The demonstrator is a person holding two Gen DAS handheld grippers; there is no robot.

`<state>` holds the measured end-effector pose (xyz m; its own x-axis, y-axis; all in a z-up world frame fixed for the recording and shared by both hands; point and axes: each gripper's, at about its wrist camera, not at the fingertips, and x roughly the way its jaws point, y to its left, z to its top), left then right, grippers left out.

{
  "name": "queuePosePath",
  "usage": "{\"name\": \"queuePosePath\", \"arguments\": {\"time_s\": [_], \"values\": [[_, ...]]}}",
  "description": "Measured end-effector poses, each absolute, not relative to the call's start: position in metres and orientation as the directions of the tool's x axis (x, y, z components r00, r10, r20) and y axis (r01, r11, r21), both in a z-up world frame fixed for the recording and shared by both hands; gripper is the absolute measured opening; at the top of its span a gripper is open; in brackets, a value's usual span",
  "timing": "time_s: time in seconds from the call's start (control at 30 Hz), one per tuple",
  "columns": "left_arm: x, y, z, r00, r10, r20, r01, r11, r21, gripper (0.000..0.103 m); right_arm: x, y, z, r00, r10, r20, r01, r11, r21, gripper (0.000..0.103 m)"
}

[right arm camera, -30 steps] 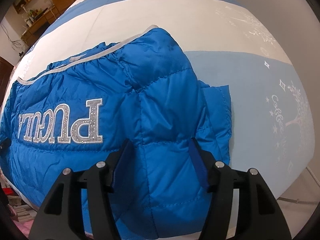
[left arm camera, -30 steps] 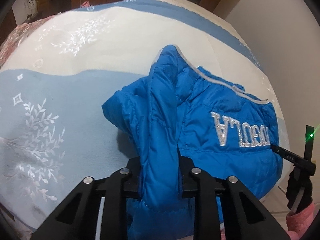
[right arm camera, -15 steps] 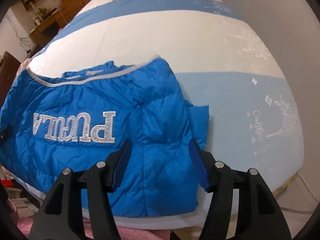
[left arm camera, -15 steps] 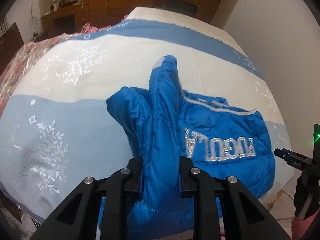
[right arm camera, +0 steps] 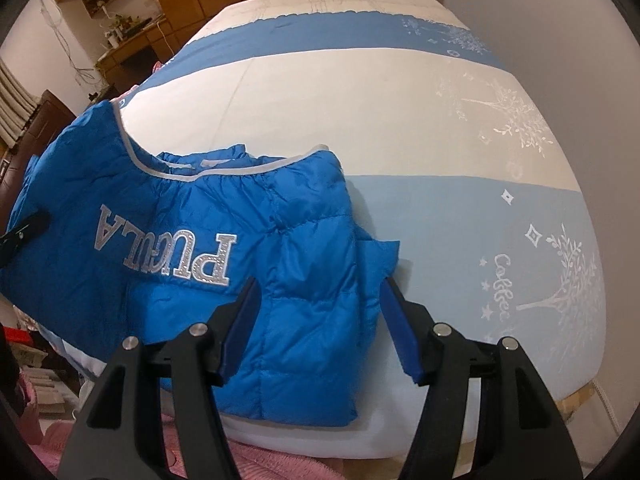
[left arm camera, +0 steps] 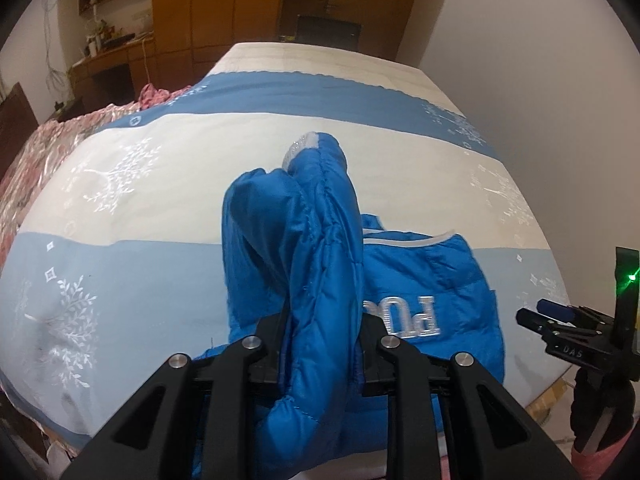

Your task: Fold large clothes

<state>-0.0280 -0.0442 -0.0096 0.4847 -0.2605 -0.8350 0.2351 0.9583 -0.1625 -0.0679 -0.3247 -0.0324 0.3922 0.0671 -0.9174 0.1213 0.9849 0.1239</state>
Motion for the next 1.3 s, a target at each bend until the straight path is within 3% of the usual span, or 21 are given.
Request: {"name": "queuePosePath", "arguments": {"time_s": [0.47,0.8,0.87,0.93,1.0,1.13,1.23,1.3], "values": [[-0.037,-0.13,-0.037,0.43,-0.249,-0.868,0.298,0.947,-0.124,0.022,-0.071,-0.36,-0.04,0.376,0.102,-0.921,0.063,0.989,0.135,0.061],[-0.035,-0.156,-0.099,0.279,-0.312,-0.908,0.314,0.923,-0.221,0.023,-0.068,-0.366,-0.052,0.352,0.116,-0.929,0.047,0.989,0.142,0.061],[-0.037,-0.155,-0.096,0.287,-0.327,-0.9,0.323,0.918,-0.231,0.025,-0.067,-0.365,-0.052,0.349,0.118,-0.93,0.044,0.989,0.142,0.061],[-0.04,-0.149,-0.083,0.28,-0.382,-0.881,0.337,0.898,-0.282,0.038,-0.066,-0.364,-0.051,0.348,0.125,-0.929,0.041,0.988,0.148,0.061],[-0.044,-0.139,-0.069,0.271,-0.45,-0.851,0.338,0.872,-0.354,0.043,-0.064,-0.363,-0.047,0.351,0.136,-0.926,0.039,0.986,0.16,0.062],[-0.053,-0.111,-0.028,0.269,-0.586,-0.765,0.354,0.798,-0.487,0.044,-0.057,-0.357,-0.033,0.365,0.166,-0.916,0.014,0.983,0.184,0.064],[-0.053,-0.084,-0.005,0.351,-0.545,-0.762,0.326,0.834,-0.446,0.044,-0.048,-0.345,-0.022,0.358,0.199,-0.912,-0.006,0.977,0.211,0.065],[-0.041,-0.068,0.0,0.389,-0.472,-0.792,0.28,0.879,-0.386,0.044,-0.041,-0.334,-0.015,0.346,0.228,-0.91,-0.022,0.972,0.236,0.072]]}}
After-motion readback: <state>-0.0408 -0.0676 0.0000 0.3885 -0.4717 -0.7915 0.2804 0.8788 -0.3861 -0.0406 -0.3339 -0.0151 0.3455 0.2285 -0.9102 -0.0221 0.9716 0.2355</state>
